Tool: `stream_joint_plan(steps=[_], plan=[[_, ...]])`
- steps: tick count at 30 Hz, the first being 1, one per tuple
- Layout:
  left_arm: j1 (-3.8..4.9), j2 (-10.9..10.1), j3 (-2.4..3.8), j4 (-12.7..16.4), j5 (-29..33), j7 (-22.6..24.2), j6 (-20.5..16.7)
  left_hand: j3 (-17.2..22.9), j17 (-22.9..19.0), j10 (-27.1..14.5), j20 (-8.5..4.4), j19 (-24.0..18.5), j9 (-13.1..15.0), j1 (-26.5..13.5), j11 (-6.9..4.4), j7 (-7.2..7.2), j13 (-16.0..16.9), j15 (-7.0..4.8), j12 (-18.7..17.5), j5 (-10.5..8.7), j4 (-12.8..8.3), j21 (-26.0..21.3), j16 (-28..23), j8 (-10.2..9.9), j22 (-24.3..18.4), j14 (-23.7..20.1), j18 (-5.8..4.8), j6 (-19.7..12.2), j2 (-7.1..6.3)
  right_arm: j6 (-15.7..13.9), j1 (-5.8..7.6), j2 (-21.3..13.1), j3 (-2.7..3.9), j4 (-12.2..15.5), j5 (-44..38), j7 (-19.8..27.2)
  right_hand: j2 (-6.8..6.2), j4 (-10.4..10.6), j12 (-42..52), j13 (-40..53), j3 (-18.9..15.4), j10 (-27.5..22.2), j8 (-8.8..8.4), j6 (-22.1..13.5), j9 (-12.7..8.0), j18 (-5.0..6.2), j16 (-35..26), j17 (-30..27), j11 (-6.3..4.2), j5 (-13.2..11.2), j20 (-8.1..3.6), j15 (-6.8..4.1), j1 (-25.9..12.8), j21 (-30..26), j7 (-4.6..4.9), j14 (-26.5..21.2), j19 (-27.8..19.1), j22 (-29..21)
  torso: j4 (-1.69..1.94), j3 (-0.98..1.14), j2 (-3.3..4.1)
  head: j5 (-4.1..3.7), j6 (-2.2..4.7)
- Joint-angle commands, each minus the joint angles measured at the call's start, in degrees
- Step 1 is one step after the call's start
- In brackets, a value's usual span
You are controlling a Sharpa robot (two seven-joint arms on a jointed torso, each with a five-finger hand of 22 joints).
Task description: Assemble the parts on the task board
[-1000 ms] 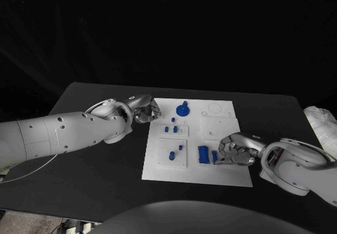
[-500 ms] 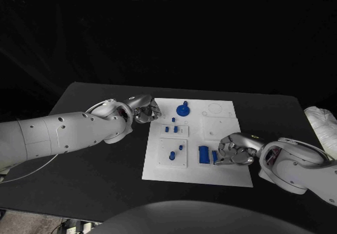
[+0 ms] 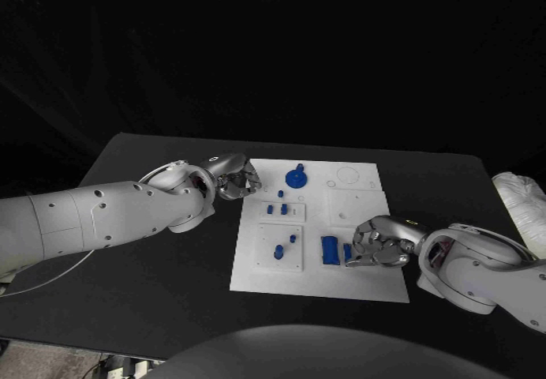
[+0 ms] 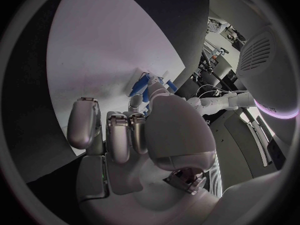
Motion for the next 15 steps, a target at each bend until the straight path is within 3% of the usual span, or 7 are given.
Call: stream_joint_plan(steps=[1, 9, 15], plan=[[-0.02, 0.2, 0.03, 0.0, 0.3, 0.1, 0.4, 0.3, -0.1, 0.4, -0.02, -0.3, 0.1, -0.1, -0.1, -0.03, 0.1, 0.05, 0.3, 0.18, 0.2, 0.1, 0.0, 0.2, 9.4, -0.3, 0.69, 0.4, 0.22, 1.0, -0.1, 0.2, 0.0, -0.5, 1.9, -1.8, 1.03, -0.4, 0.2, 15.1, 0.1, 6.0, 0.57, 0.4, 0.2, -0.02, 0.2, 15.1, -0.13, 0.2, -0.08, -0.28, 0.7, -0.5, -0.04, 6.0, -0.6, 9.3, 0.02, -0.01, 0.02, -0.07, -0.01], [-0.02, 0.2, 0.03, 0.1, 0.3, 0.0, 0.6, 0.3, -0.1, 0.4, 0.0, -0.3, 0.1, -0.1, -0.1, -0.03, 0.1, 0.07, 0.3, 0.18, 0.2, 0.0, 0.0, 0.2, 9.4, -0.3, 0.69, 0.4, 0.23, 3.6, -0.25, 0.5, 0.0, -1.1, 3.4, -2.8, 1.6, -2.7, 0.2, 15.1, 0.0, 6.0, 1.64, 1.1, 0.5, 0.13, 0.2, 15.1, -0.16, 0.1, -0.05, -0.24, 4.1, -1.3, -0.05, 6.0, -1.2, 9.1, 0.04, 0.02, 0.0, 0.04, -0.01], [-0.02, 0.2, 0.03, 0.1, 0.3, -0.1, 0.8, 0.3, -0.1, 0.4, 0.0, -0.3, 0.1, -0.1, -0.1, -0.03, 0.1, 0.07, 0.3, 0.18, 0.2, 0.0, 0.0, 0.2, 9.4, -0.3, 0.69, 0.4, 0.23, 4.6, -0.35, 0.4, 0.0, -1.3, 4.3, -2.9, 2.05, -3.2, 0.2, 15.1, 0.1, 6.0, 1.75, 1.1, 0.5, 0.19, 0.2, 15.1, -0.06, 0.1, 0.02, -0.13, 5.1, -1.7, 0.0, 6.0, -1.6, 9.0, -0.01, -0.01, -0.02, 0.09, -0.01]])
